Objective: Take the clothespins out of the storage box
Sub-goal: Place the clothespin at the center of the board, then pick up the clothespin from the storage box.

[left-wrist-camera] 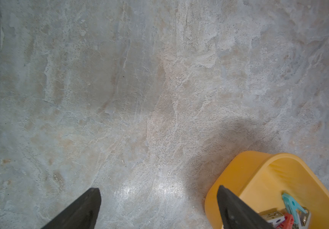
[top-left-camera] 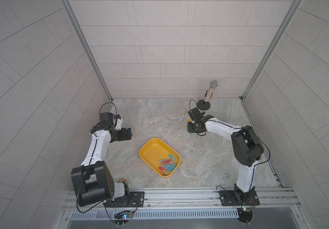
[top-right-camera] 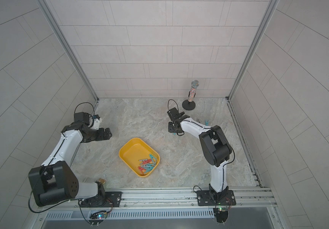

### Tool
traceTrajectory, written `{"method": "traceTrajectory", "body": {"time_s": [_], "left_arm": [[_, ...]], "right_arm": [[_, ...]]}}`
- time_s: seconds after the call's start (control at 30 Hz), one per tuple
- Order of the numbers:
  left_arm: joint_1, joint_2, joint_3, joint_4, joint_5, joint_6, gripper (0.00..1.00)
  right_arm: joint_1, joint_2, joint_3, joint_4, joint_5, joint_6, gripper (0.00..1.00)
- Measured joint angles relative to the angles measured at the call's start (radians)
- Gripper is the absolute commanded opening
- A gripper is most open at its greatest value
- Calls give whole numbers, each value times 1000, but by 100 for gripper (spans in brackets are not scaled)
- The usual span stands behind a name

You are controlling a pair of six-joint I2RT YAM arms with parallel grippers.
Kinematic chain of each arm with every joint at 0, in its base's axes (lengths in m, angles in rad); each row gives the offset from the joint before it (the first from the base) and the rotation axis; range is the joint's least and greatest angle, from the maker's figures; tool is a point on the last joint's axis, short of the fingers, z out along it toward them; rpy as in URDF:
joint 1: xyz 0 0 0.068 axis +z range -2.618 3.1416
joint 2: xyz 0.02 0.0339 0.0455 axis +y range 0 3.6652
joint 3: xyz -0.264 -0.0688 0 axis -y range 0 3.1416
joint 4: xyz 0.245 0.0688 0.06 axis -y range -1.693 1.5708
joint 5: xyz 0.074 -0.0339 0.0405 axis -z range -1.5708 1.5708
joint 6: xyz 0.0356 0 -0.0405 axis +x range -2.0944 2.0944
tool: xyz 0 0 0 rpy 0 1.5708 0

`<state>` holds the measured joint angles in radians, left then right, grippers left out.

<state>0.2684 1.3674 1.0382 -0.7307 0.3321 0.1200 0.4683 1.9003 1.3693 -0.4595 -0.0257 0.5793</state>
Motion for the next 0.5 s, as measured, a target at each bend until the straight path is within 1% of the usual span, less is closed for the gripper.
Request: {"method": "traceTrajectory", "body": {"time_s": [0.23, 0.4, 0.5], "left_arm": [[0, 0, 0, 0, 1, 0, 100], [0, 0, 0, 0, 2, 0, 100], [0, 0, 0, 0, 2, 0, 100]], "right_arm": [[0, -134, -36, -11, -67, -28, 40], [6, -216, -50, -18, -163, -83, 39], [31, -241, -50, -22, -212, -130, 39]]}}
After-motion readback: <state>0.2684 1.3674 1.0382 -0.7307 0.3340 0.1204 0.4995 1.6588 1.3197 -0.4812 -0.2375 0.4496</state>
